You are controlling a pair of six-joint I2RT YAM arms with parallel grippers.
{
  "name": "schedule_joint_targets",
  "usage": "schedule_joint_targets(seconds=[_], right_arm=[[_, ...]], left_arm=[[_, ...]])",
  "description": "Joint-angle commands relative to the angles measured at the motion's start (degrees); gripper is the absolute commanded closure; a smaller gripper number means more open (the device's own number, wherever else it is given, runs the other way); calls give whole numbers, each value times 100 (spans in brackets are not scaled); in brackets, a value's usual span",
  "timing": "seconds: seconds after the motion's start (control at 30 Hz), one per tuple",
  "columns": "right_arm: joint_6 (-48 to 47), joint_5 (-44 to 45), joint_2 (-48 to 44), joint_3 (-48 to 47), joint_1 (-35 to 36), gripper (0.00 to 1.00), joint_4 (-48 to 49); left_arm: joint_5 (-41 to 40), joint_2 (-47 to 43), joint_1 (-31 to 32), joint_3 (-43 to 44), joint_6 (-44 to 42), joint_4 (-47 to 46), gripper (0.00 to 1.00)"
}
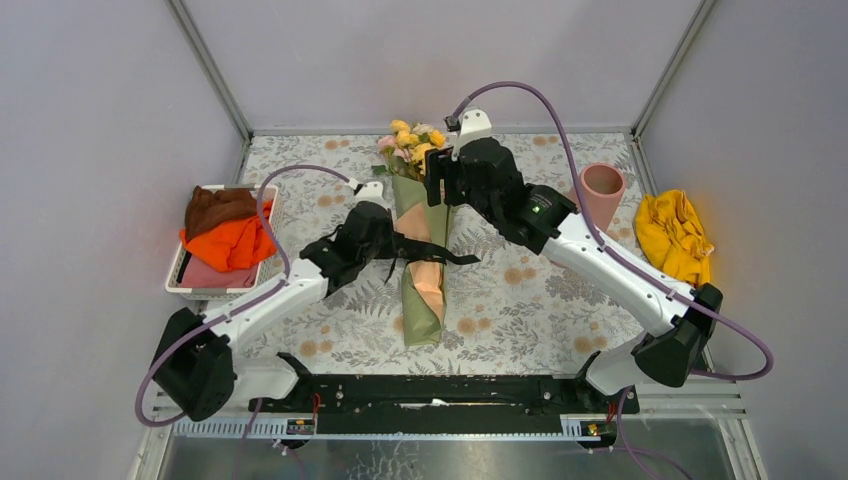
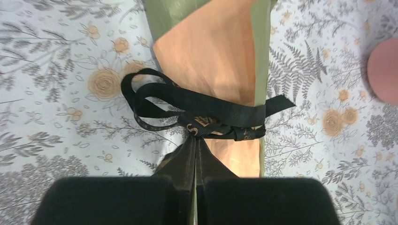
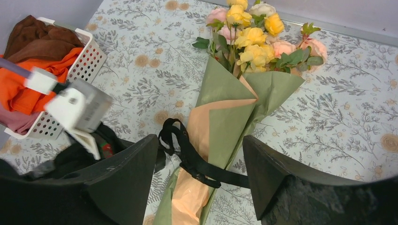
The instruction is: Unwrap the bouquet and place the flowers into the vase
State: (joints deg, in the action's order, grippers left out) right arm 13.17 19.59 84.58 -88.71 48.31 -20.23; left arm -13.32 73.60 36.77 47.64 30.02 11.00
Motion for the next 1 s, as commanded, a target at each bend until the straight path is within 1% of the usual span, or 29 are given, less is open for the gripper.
schedule_joint_targets(seconds=[0.0, 0.13, 0.23, 0.37, 0.5, 0.67, 0.97], right_arm=[[124, -85, -127, 101, -50, 26, 310], [185, -92, -55, 272, -51, 26, 316], [235, -128, -10, 388, -55, 26, 346], [239, -235, 81, 477, -53, 26, 340], [279, -474, 232, 577, -51, 26, 283], [345, -808, 539, 628, -50, 26, 213], [379, -1204, 1217, 593, -52, 32, 92]], left_arm=[[-598, -441, 40, 508, 20, 820, 100], [-953, -860, 40, 1071, 60, 1379, 100], [-1410, -1185, 40, 1553, 269, 1803, 100], [-1863, -1620, 40, 2105, 352, 2095, 100], [-2068, -1970, 40, 2572, 301, 2225, 100], [-2402, -2352, 38, 2844, 301, 2278, 100], [-2757, -2827, 40, 3010, 333, 2439, 100]])
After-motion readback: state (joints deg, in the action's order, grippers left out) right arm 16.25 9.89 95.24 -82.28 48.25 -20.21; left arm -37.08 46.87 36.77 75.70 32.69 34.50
